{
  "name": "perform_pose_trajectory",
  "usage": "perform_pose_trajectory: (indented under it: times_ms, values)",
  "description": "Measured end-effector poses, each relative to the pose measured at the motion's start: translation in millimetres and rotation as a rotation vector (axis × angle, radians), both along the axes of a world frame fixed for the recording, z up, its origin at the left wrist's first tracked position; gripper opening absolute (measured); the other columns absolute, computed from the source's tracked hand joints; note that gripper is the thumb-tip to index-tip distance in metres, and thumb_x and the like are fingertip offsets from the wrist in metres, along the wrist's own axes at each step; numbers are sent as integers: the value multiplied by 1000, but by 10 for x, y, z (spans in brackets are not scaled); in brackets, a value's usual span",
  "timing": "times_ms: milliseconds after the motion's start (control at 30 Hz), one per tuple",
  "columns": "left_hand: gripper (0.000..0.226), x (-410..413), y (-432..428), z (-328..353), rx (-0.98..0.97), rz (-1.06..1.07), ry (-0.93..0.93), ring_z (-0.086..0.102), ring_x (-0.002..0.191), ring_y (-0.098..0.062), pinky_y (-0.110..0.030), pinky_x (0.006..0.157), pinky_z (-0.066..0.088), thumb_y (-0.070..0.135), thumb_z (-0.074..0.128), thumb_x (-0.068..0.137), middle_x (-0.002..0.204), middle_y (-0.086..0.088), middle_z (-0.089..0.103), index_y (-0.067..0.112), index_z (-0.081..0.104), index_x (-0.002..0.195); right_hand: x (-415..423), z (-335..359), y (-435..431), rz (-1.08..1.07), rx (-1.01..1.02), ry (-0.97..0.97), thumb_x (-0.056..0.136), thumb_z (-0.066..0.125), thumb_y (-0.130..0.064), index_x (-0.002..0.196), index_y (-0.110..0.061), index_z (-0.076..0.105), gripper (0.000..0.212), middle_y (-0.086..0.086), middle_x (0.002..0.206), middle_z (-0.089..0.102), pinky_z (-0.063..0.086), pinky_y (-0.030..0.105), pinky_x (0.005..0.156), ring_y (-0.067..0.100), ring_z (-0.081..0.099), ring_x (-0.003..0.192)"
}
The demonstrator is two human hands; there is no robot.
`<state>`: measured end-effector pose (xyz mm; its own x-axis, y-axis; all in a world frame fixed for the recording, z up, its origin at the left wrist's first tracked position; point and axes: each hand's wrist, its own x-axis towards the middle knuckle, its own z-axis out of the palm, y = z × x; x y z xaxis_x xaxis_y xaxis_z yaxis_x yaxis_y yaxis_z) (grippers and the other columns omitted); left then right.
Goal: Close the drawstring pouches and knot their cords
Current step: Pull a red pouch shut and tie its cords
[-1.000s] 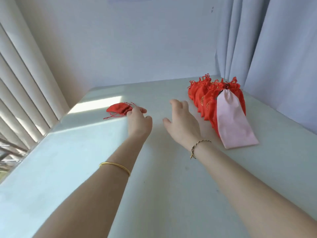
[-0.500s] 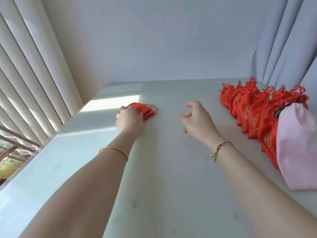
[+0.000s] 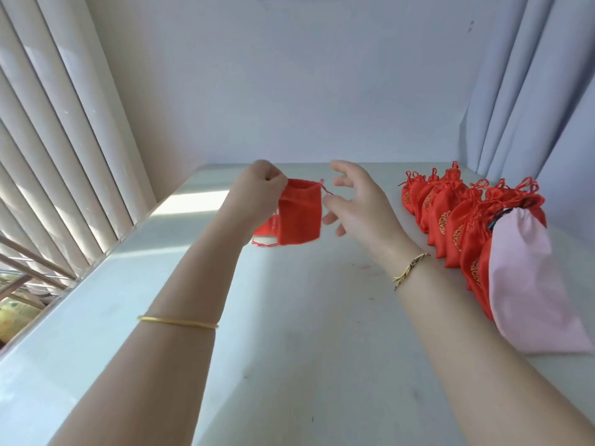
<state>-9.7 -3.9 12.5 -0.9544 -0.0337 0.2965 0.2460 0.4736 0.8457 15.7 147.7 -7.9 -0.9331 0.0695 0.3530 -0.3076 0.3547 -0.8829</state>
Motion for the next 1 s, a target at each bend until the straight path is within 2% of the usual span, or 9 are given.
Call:
perform_pose_trajectory:
  times_ms: [133,233,333,433,567,700,833,933,1000]
  values:
    - [18,212,64,-91,185,-171,-146,51,73,-23,-38,75,47,12,46,93,79,-11,55,14,53,76,54,93,112,115,49,-102,85,52,2,91,-10,61,16,12,78,61,44,22,41,21,58,54]
    - [23,241,57,-239,161,-208,-262,60,73,-22,-38,84,49,22,44,96,79,-5,65,9,60,86,14,7,188,77,128,-176,85,56,-1,72,-12,56,18,12,59,59,46,21,43,23,56,51]
    - [40,217,2,-292,89,-256,-378,67,78,-19,-34,85,47,37,38,99,90,-6,73,7,64,103,-31,-86,240,38,149,-230,87,56,-4,72,-13,56,17,12,59,61,48,21,46,22,57,50]
    - [27,200,-25,-296,23,-285,-356,58,69,-16,-28,72,46,31,50,95,83,-4,68,9,65,98,-68,-143,266,21,133,-230,88,55,-4,73,-13,55,17,10,62,60,50,22,47,23,60,55]
    - [18,160,-8,-304,-36,-195,-299,47,66,-14,-27,75,48,18,63,86,72,2,55,1,68,92,-112,-191,313,1,125,-230,85,57,-1,76,-13,56,16,8,63,59,52,26,50,25,61,58]
    - [9,170,7,-266,-35,-128,-267,39,55,-10,-20,57,40,15,62,87,58,5,43,9,66,81,-138,-220,405,-60,202,-225,83,58,3,81,-7,61,11,11,62,61,53,23,48,23,60,54]
    - [16,163,-35,-281,-3,-105,-239,36,55,-12,-23,58,36,20,60,89,58,6,45,8,70,87,-134,-229,480,-71,249,-186,84,65,-11,79,-2,66,10,11,63,60,50,30,58,20,56,55]
    - [17,145,-57,-310,-24,-112,-238,37,60,-15,-25,59,34,27,65,86,70,-1,50,11,70,83,-105,-207,484,-52,303,-138,82,69,-20,79,-7,70,13,-1,59,57,38,11,51,-1,51,45]
    - [17,145,-79,-316,-34,-102,-205,42,56,-8,-22,55,33,26,65,86,70,-1,53,12,68,76,-86,-184,496,-56,330,-118,83,68,-19,79,-7,71,12,-1,62,59,31,10,46,-2,50,49]
